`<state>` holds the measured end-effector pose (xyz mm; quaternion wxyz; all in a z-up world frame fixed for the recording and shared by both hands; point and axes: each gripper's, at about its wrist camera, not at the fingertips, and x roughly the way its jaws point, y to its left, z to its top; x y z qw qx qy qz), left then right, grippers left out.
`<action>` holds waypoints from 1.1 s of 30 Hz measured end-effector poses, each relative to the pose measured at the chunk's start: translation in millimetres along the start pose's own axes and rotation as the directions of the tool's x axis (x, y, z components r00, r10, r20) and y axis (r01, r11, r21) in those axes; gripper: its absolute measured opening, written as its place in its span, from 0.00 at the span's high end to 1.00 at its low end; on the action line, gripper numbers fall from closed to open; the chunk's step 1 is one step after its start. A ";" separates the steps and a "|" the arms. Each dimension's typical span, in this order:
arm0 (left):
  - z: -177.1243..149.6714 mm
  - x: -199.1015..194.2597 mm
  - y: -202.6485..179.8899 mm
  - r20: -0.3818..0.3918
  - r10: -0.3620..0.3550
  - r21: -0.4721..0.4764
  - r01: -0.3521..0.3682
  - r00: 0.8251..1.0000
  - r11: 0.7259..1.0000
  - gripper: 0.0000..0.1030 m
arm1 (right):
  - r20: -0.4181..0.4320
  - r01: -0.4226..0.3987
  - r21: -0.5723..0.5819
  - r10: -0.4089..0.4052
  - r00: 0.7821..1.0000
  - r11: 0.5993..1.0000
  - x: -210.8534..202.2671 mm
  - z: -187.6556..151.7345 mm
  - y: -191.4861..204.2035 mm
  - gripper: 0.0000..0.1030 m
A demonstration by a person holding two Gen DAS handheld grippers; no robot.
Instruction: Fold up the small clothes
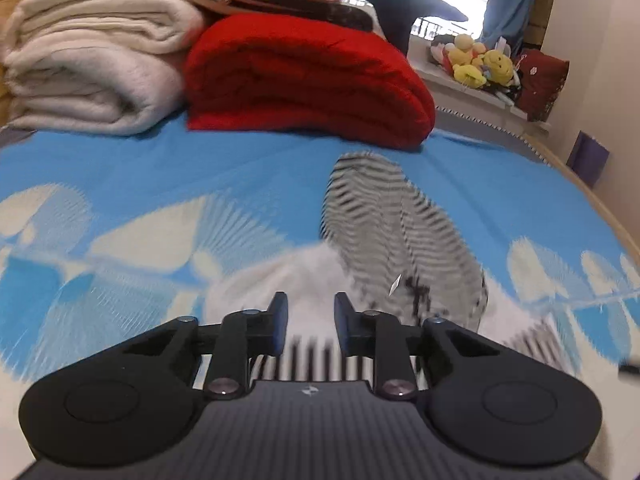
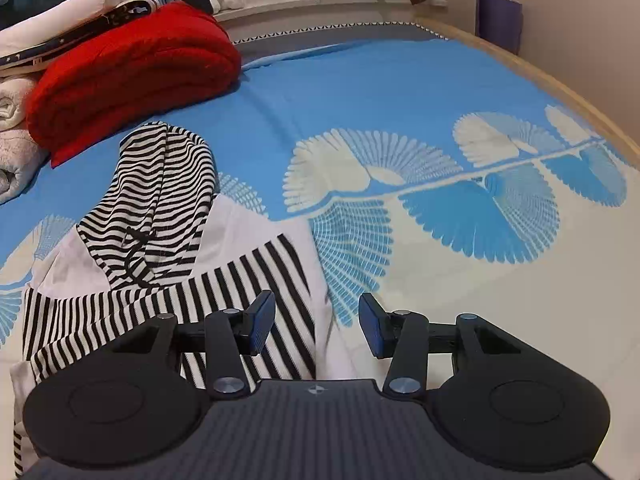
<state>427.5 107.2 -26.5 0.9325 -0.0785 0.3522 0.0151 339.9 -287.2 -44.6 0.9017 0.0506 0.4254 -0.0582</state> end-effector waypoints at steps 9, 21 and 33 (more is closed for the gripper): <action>115.7 170.1 -39.9 -0.040 -0.034 0.005 0.034 0.999 0.999 0.83 | -0.027 -0.038 -0.003 0.038 0.999 0.999 8.1 3.5 0.5 0.67; 179.6 329.6 -69.4 -0.060 0.078 -0.032 -0.080 0.995 0.996 0.29 | -0.075 -0.019 -0.009 0.018 0.997 1.000 28.0 0.5 2.4 0.67; 159.0 228.9 -85.1 -0.017 -0.125 0.223 0.125 0.992 0.967 0.97 | -0.053 -0.022 0.060 0.025 0.998 0.998 16.0 5.0 -16.3 0.67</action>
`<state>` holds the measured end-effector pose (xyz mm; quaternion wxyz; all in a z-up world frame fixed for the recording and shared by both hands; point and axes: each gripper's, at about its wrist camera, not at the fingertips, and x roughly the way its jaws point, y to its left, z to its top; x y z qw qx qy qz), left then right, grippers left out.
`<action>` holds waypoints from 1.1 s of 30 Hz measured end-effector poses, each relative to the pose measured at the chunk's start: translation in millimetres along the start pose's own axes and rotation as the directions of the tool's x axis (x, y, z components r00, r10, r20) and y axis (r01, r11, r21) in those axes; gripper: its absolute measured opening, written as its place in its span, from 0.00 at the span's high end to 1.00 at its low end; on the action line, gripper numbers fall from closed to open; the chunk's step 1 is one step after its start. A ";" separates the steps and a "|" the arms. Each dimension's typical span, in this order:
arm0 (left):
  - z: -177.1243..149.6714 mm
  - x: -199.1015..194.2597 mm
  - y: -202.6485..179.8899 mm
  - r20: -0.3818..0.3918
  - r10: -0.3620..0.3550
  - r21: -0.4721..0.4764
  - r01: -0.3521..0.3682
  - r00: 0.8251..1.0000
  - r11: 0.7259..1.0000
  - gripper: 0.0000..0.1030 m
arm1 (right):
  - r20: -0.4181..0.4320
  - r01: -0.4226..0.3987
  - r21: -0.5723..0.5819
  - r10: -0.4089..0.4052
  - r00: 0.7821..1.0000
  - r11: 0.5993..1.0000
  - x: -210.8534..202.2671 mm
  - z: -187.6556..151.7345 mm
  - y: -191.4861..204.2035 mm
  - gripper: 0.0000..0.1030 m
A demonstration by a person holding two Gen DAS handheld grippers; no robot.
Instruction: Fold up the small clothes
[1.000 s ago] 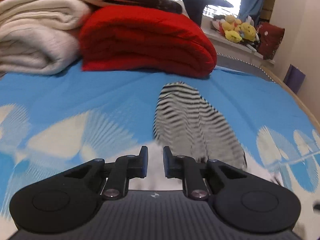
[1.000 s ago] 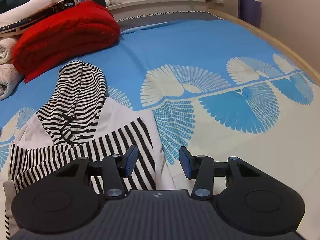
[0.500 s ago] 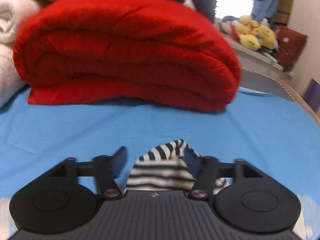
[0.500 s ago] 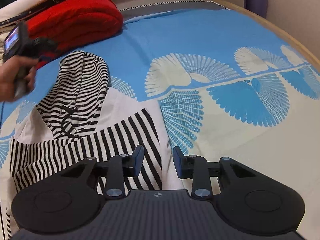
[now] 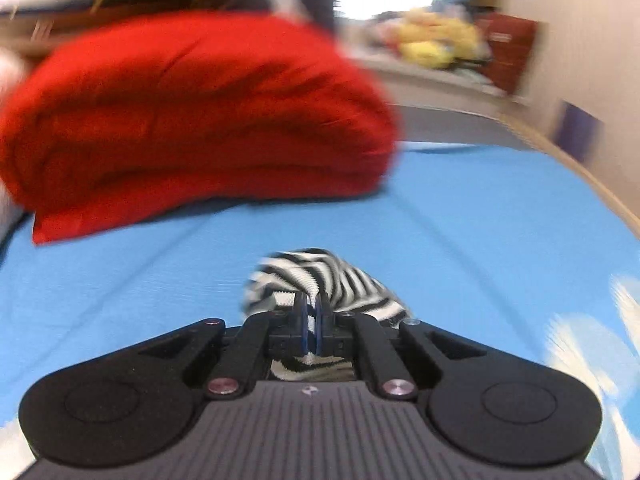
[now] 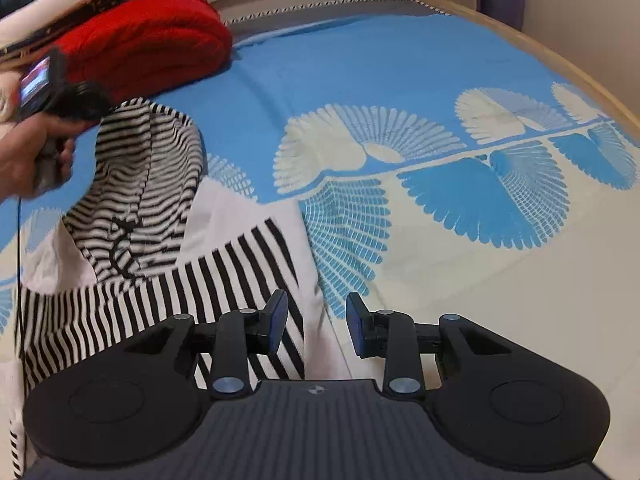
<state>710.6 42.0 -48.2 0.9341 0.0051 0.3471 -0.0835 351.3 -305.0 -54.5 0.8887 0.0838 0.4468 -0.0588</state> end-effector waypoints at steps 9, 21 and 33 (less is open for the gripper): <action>-145.2 -287.0 -81.6 -0.086 -0.306 0.239 0.317 0.948 0.918 0.95 | 0.154 -0.078 0.159 0.053 0.987 0.984 -49.7 8.3 -24.0 0.76; -249.6 -292.7 -7.2 -0.121 -0.200 -0.486 0.118 0.972 0.866 0.65 | -0.003 -0.195 0.235 0.201 0.980 0.952 -26.7 -8.5 -9.4 0.69; -300.8 -217.3 3.4 -0.289 -0.261 -0.642 0.016 0.921 0.767 0.78 | -0.242 -0.174 0.270 0.242 0.940 0.947 44.4 -34.7 19.8 0.67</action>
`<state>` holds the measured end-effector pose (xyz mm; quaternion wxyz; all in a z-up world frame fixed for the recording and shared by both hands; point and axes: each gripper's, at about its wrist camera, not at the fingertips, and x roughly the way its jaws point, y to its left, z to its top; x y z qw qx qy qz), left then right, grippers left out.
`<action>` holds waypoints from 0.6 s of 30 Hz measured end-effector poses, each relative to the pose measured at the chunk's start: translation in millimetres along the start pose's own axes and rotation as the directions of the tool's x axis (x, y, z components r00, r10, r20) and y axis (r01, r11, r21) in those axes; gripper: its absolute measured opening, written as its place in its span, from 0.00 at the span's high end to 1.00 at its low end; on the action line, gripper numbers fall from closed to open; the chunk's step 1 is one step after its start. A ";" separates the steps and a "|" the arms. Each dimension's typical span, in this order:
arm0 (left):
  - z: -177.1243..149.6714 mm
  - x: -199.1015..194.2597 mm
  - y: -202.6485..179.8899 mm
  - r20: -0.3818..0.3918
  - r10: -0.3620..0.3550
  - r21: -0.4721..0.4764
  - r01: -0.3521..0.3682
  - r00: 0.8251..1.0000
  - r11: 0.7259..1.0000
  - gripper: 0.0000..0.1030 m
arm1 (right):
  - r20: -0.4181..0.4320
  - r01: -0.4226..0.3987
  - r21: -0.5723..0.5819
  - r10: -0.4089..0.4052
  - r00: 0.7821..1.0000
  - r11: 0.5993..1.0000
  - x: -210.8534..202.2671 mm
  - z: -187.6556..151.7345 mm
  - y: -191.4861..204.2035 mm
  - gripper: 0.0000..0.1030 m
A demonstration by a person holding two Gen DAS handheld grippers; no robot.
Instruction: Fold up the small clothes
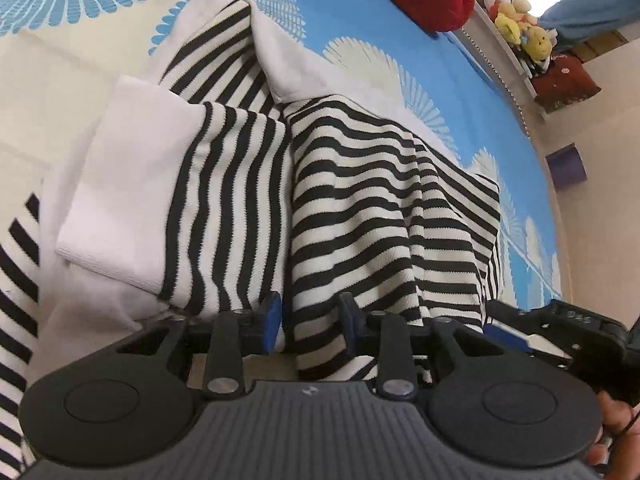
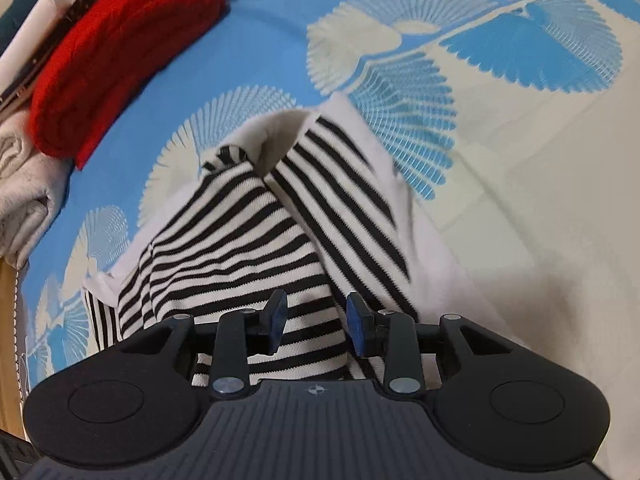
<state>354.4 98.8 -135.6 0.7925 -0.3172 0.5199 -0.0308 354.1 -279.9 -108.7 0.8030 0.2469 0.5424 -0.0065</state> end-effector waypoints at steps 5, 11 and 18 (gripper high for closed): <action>5.1 -16.8 -1.7 0.059 -0.033 0.052 0.030 0.998 0.998 0.99 | -0.027 -0.023 -0.004 0.023 0.999 1.000 17.0 -3.4 2.0 0.83; 18.1 -82.2 2.1 0.238 -0.163 0.073 0.149 0.957 0.986 0.99 | 0.159 -0.220 0.061 0.208 0.965 0.974 -23.8 4.2 3.0 0.96; 21.3 -79.9 40.8 0.155 -0.042 -0.026 0.047 0.987 0.999 0.98 | 0.175 -0.178 0.079 0.162 0.971 0.981 -46.2 1.4 -17.1 0.96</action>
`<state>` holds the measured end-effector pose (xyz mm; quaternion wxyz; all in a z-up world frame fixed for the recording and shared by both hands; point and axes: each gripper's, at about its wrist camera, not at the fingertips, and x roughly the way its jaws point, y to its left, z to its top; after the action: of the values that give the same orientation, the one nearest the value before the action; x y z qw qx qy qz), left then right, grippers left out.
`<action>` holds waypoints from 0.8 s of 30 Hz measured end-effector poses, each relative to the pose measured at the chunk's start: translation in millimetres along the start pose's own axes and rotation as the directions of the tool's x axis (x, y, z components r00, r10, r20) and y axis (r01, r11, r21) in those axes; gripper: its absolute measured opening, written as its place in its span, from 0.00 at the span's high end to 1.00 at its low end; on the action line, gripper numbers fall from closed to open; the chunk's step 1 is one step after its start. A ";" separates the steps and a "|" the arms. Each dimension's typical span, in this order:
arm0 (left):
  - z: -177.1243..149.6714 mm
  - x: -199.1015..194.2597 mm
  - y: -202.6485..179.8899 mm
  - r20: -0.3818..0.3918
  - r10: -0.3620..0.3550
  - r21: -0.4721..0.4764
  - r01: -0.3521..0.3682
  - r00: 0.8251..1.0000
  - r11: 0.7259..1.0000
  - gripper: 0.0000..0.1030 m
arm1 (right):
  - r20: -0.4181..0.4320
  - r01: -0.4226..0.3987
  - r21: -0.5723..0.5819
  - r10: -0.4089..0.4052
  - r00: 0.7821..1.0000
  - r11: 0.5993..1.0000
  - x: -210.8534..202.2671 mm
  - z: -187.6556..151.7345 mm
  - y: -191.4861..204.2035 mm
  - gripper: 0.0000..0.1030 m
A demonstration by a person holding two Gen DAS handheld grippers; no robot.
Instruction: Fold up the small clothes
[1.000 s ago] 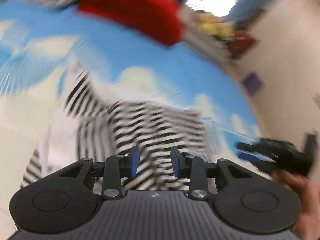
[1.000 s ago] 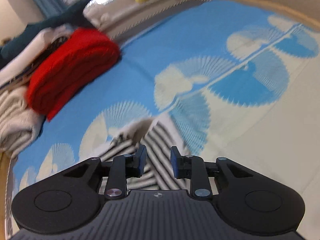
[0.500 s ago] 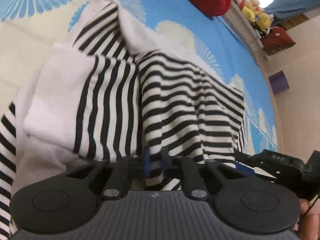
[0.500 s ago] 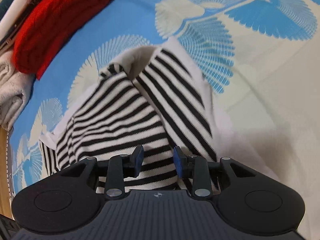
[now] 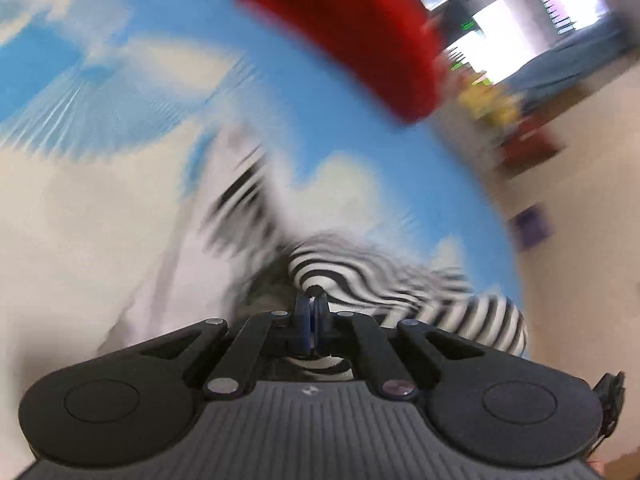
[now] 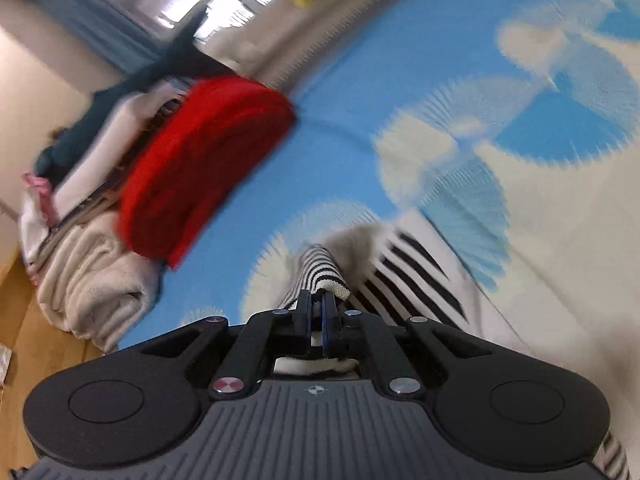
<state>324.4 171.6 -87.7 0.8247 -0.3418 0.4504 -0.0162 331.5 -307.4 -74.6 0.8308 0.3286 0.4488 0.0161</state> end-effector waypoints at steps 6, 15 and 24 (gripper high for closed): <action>-2.4 15.4 22.7 -0.090 -0.004 -0.127 -0.008 0.996 0.992 0.61 | -0.186 0.199 0.049 -0.187 0.965 0.979 33.7 -20.9 -21.4 0.89; -0.1 21.0 9.1 -0.047 0.034 -0.070 -0.038 0.998 0.997 0.99 | -0.170 0.185 -0.009 -0.183 0.968 0.983 49.5 -18.8 -13.3 0.76; -1.3 13.4 -2.1 -0.040 0.141 0.020 -0.141 0.989 0.990 0.96 | -0.075 0.172 0.011 -0.171 0.982 0.985 23.8 -11.8 -8.9 0.97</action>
<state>331.9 164.8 -96.7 0.8173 -0.3014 0.4901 0.0312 334.4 -300.4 -101.5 0.8091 0.2952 0.5060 -0.0472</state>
